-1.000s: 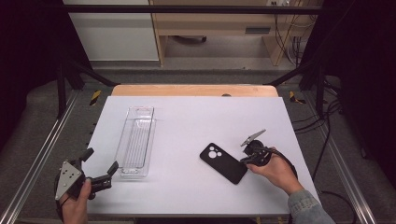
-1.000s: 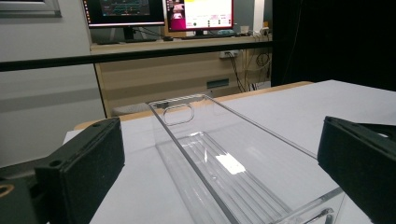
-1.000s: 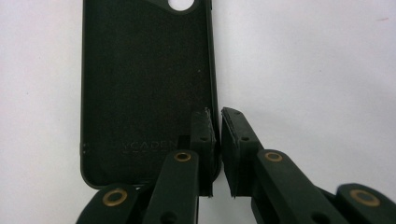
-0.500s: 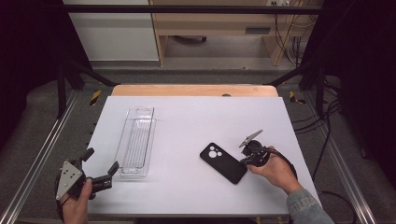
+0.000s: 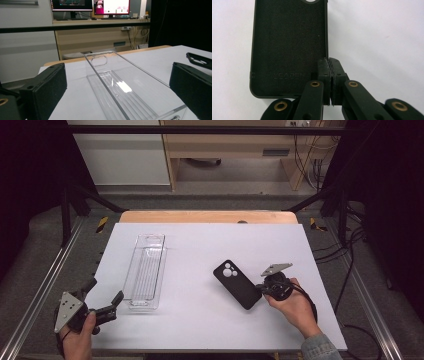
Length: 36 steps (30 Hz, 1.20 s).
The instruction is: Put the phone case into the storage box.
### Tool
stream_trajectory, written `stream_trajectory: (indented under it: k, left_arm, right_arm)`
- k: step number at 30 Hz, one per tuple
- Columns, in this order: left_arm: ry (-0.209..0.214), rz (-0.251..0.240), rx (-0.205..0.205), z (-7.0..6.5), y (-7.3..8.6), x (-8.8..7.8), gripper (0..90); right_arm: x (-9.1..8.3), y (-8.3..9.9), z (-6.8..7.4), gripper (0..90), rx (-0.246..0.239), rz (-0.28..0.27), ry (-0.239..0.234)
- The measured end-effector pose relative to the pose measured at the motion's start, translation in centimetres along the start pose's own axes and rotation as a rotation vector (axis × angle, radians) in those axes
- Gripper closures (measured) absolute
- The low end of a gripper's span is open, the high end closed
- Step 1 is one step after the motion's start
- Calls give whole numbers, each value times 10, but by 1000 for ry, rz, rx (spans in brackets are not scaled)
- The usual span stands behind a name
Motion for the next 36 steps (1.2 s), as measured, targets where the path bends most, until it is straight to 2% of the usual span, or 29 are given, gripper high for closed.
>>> stream_trajectory:
  k: [6,9,13,17,24,30,34,36]
  left_arm:
    - [20,59,-70,-1,-12,10,7]
    - [37,104,-68,-2,-20,16,7]
    - [90,175,-44,-5,-33,26,7]
    - [134,212,-5,-7,-49,34,7]
    - [214,237,26,-15,-70,48,13]
    - [254,252,71,-24,-82,59,15]
    - [277,250,79,-29,-88,63,15]
    - [290,251,95,-34,-93,67,15]
  right_arm:
    - [-9,-5,-1,890,-9,-97,28]
    - [-15,-7,-1,890,-25,-144,56]
    - [-19,-6,-1,891,-41,-188,91]
    - [-22,-6,0,891,-64,-227,115]
    - [-26,-6,5,891,-97,-280,157]
    - [-30,-10,12,891,-138,-298,176]
    - [-31,-13,19,891,-166,-298,186]
    - [-30,-15,23,892,-177,-301,192]
Point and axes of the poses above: each handheld gripper's, and its own axes: x roughly forward along the jaws, y roughly out of its underside, z roughly to its left, the point moved 2 cm from there along x, roughly forward along the jaws, and after that the axes turned 12 degrees about x, right-handed, at the moved point
